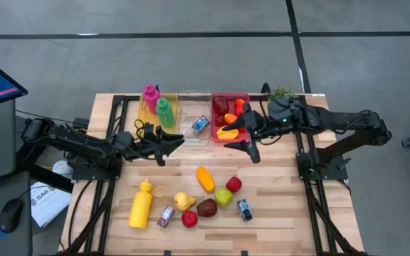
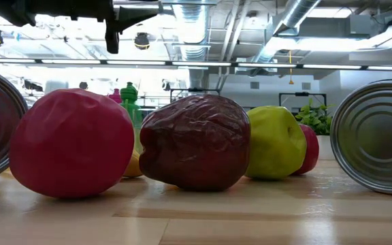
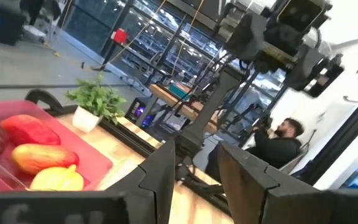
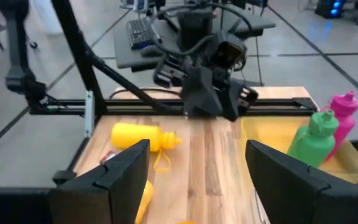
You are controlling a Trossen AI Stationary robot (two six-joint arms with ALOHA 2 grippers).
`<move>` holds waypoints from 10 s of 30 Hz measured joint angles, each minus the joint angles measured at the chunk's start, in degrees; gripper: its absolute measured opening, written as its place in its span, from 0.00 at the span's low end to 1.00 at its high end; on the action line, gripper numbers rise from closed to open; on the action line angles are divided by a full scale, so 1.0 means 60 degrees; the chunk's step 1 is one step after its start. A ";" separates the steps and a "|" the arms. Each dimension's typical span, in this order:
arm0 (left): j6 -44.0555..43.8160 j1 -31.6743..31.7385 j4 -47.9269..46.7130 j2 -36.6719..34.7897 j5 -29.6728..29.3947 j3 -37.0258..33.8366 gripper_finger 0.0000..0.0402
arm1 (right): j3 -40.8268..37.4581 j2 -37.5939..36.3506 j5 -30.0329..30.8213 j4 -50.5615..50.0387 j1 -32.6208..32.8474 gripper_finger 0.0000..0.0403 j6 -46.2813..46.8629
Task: Pick & Place Food Item
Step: Put the blue tuna can into the transparent bin
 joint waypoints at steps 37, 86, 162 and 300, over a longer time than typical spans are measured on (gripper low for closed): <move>-0.0366 0.0020 -0.2354 -0.0109 0.1012 -0.0004 0.28 | -0.0237 0.2195 -0.0528 -0.4444 0.0312 0.65 0.6155; -0.0313 0.0018 -0.3501 -0.0102 0.0994 0.0000 0.28 | -0.0235 0.4619 0.0213 -0.4893 0.5083 0.65 1.5166; -0.0295 0.0019 -0.3604 -0.0102 0.0998 0.0000 0.28 | 0.2441 0.6535 0.1309 -0.8125 0.4847 0.28 1.3085; -1.1217 0.0018 -0.0126 0.0018 -0.0645 -0.0007 0.33 | 0.5555 0.7187 0.8958 -0.1404 0.1527 0.61 -0.9034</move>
